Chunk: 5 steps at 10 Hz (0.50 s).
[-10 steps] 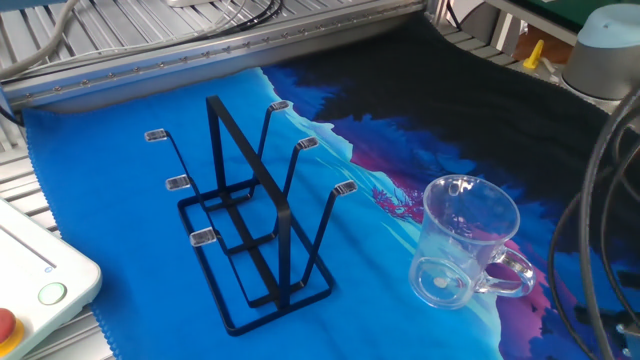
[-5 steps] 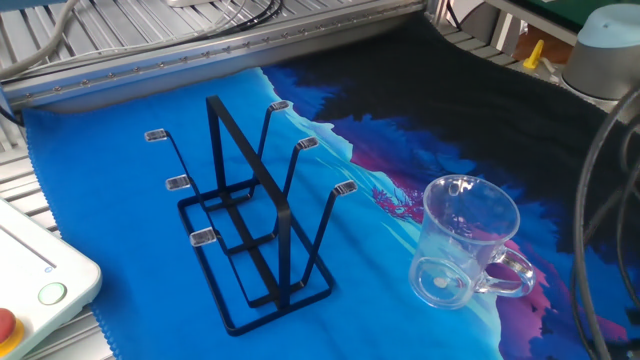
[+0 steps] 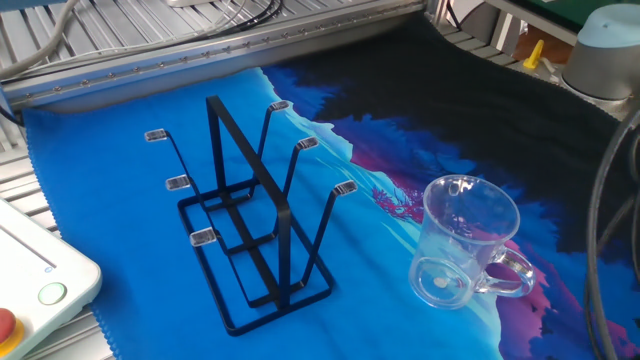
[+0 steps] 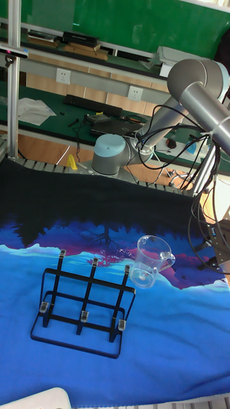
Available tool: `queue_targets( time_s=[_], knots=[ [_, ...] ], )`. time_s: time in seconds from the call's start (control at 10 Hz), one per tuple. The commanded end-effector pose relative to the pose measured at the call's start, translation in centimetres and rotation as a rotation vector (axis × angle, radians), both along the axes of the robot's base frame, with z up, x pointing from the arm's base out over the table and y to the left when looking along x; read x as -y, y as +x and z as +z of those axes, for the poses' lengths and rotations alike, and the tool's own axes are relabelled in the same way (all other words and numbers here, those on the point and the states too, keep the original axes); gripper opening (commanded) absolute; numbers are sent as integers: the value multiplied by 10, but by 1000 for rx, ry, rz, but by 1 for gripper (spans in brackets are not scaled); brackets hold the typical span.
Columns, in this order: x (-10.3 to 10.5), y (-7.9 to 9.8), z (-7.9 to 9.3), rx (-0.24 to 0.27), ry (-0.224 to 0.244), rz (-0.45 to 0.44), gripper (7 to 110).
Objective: Put the cup on the cup rack
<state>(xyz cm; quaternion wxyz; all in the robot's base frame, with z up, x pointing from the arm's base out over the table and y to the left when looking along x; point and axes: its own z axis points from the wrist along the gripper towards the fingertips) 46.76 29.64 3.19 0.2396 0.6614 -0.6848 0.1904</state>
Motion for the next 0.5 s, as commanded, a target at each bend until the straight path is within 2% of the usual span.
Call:
queue_targets(
  time_s=[0.0,0.1,0.2,0.3,0.4],
  knots=[
    [-14,-10,-7,-10,61,-65,66],
    [-8,-8,-3,6,31,-73,66],
    [7,-12,8,1,-45,-86,66],
    [25,-17,24,-9,-141,-100,66],
    [20,-19,20,-11,-120,-112,66]
  ],
)
